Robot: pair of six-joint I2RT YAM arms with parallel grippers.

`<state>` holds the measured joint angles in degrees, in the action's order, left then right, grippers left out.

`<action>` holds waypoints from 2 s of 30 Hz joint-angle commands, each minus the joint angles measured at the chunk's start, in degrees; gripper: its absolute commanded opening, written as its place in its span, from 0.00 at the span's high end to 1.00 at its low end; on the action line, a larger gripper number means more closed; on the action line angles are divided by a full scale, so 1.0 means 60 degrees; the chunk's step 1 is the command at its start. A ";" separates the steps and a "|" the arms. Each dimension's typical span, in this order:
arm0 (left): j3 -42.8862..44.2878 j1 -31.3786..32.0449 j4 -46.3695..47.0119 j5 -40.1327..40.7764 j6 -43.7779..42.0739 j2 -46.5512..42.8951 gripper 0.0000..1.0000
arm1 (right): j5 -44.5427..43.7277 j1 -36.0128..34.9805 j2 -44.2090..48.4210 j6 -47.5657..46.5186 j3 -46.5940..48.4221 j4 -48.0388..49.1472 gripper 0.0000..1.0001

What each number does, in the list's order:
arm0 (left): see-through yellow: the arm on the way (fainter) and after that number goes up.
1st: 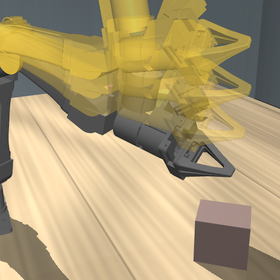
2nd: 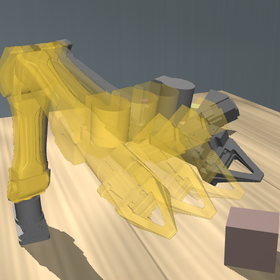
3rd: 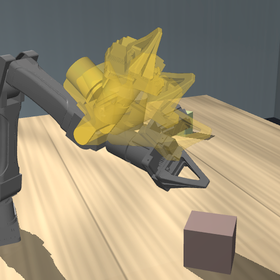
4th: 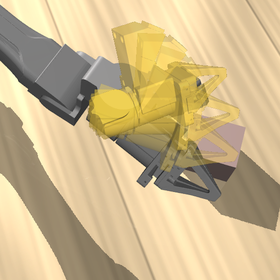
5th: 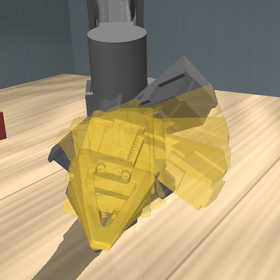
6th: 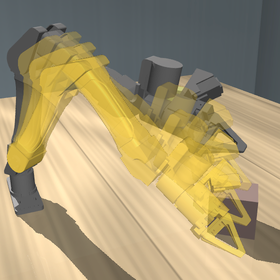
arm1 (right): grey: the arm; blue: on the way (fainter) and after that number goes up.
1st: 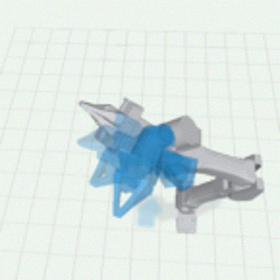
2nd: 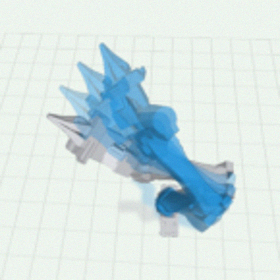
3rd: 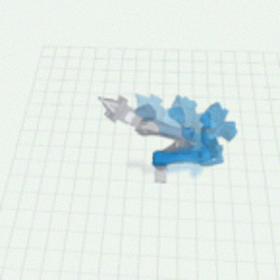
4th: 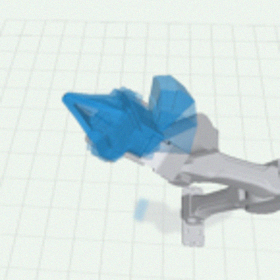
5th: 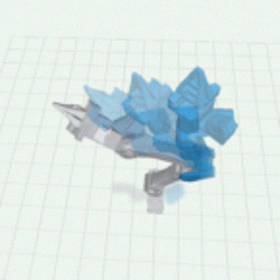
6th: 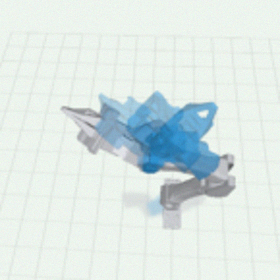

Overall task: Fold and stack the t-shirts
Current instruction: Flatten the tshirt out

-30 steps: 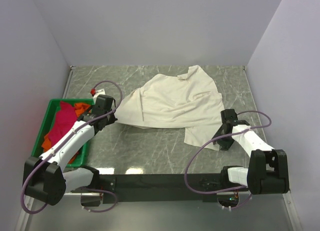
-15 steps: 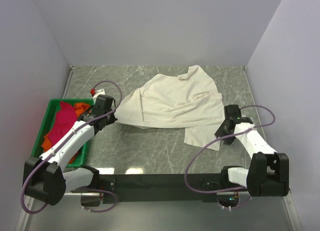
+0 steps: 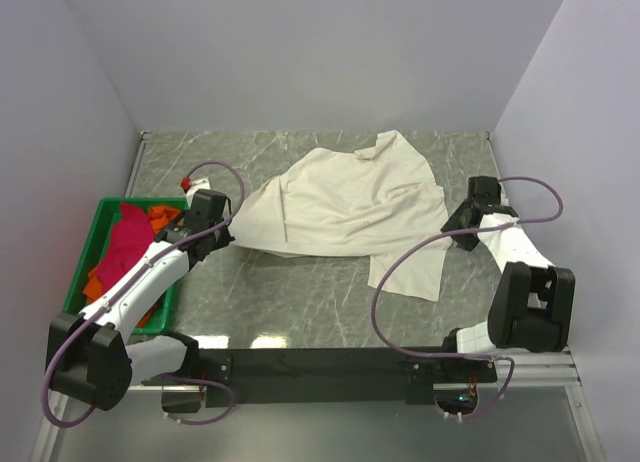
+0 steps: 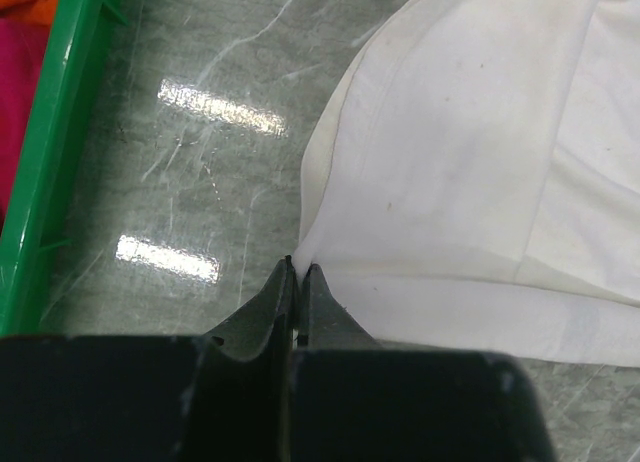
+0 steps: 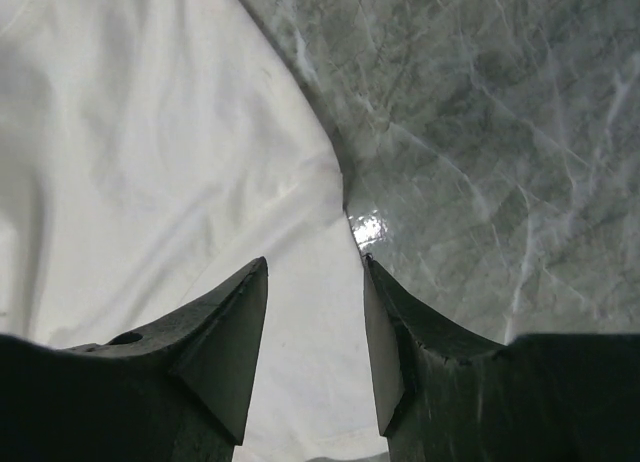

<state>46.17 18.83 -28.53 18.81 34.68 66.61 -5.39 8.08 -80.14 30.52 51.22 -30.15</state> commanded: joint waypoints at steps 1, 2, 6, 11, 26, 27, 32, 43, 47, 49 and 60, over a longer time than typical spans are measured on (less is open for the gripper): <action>-0.0005 -0.0048 0.0039 0.0249 -0.0023 0.0060 0.99 | 0.0297 0.0250 -0.0427 -0.0341 0.0223 0.0659 0.50; -0.0005 -0.0047 0.0039 0.0264 -0.0037 0.0075 0.99 | 0.0355 0.0309 -0.0529 -0.0370 0.0208 0.0805 0.50; -0.0005 -0.0047 0.0024 0.0278 -0.0023 0.0134 0.99 | 0.0722 0.0704 -0.1012 -0.0502 0.0076 0.1231 0.50; -0.0005 -0.0048 0.0039 0.0308 -0.0022 0.0178 0.99 | 0.0869 0.0778 -0.1511 -0.0561 0.0091 0.1567 0.50; 0.0039 -0.0062 -0.0005 0.0454 -0.0008 0.0339 0.99 | 0.1410 0.0836 -0.2200 -0.0634 -0.0304 0.2139 0.63; 0.0039 -0.0048 -0.0020 0.0498 -0.0008 0.0324 0.99 | 0.1411 0.0837 -0.2215 -0.0634 -0.0348 0.2169 0.66; 0.0039 -0.0047 -0.0035 0.0718 0.0036 0.0208 0.99 | 0.1308 0.0910 -0.1953 -0.0605 -0.0422 0.2228 0.93; 0.2847 -0.0311 -0.1058 0.1786 0.0213 -0.0745 0.99 | 0.1030 0.0895 0.1504 0.0304 0.1552 0.0766 1.00; 0.5088 -0.0340 -0.1338 0.2299 -0.0183 -0.0979 0.99 | 0.0913 0.0924 0.2484 -0.0193 0.4023 -0.0144 1.00; 0.6319 -0.0340 -0.1280 0.2300 -0.0402 -0.1213 0.99 | 0.0693 0.0953 0.2982 -0.0428 0.4789 -0.0408 1.00; 0.9105 -0.0340 -0.0576 0.1538 -0.1325 -0.3058 0.99 | -0.0317 0.0940 0.4771 -0.1644 0.8572 -0.1347 1.00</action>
<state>97.71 17.52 -33.30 26.28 30.50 49.50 -0.99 13.02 -53.10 24.45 100.22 -36.03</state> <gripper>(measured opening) 0.031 0.018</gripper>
